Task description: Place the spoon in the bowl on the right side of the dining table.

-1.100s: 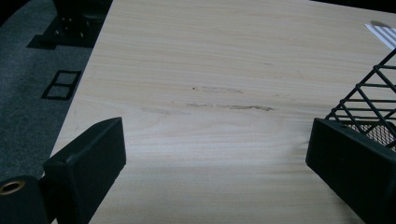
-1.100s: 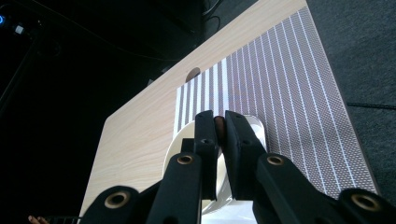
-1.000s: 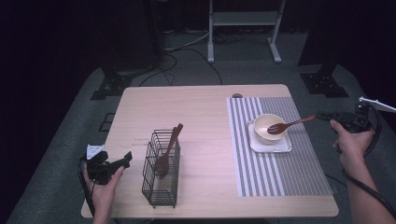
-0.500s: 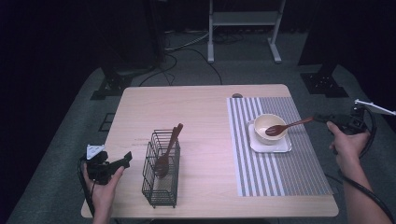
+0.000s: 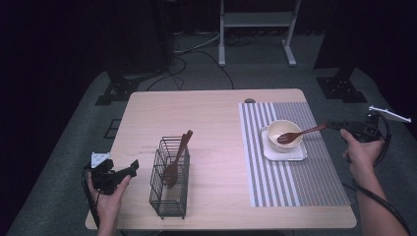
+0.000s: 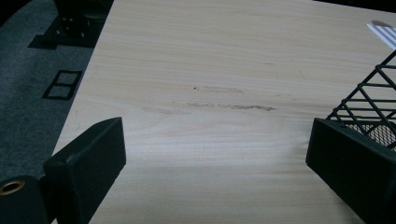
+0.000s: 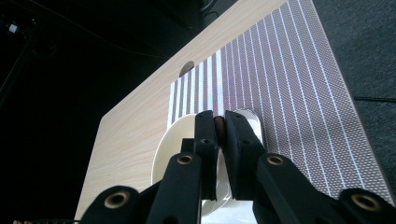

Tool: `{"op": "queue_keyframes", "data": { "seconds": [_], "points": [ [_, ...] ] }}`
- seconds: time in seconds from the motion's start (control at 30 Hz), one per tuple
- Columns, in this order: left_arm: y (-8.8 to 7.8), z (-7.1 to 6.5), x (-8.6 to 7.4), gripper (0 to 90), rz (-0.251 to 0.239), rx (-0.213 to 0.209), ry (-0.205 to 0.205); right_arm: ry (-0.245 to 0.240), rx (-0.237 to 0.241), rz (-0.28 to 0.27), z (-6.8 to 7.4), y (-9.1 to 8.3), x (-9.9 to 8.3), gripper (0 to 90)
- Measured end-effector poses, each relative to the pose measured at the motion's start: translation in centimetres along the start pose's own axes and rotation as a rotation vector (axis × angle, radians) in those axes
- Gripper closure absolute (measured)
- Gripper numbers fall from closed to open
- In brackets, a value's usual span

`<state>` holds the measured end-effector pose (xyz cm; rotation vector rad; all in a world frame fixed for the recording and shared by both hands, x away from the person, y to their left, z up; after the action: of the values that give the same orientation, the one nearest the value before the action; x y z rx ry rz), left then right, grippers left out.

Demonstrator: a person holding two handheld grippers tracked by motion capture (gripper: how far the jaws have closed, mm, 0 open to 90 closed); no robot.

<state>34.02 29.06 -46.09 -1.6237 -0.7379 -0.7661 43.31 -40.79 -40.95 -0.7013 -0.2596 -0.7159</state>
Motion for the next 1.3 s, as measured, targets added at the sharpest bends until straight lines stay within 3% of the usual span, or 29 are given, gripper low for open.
{"op": "queue_keyframes", "data": {
  "seconds": [1.3],
  "points": [
    [-0.1, 0.2, 0.0, 3.9, 0.001, 0.007, -0.005, -0.002, 0.025, 0.026, 0.3, 2.4, -0.2, 82.5]
  ]
}}
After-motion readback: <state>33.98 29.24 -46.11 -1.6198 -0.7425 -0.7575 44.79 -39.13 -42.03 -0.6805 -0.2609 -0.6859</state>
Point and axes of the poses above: each handheld gripper's, and its own axes: y roughly forward along the jaws, x roughly out of its top, z roughly to its left, the point moved 6 cm from there along y, roughly forward along the jaws, and after that the axes turned 3 degrees about z, right-handed, at the moved point
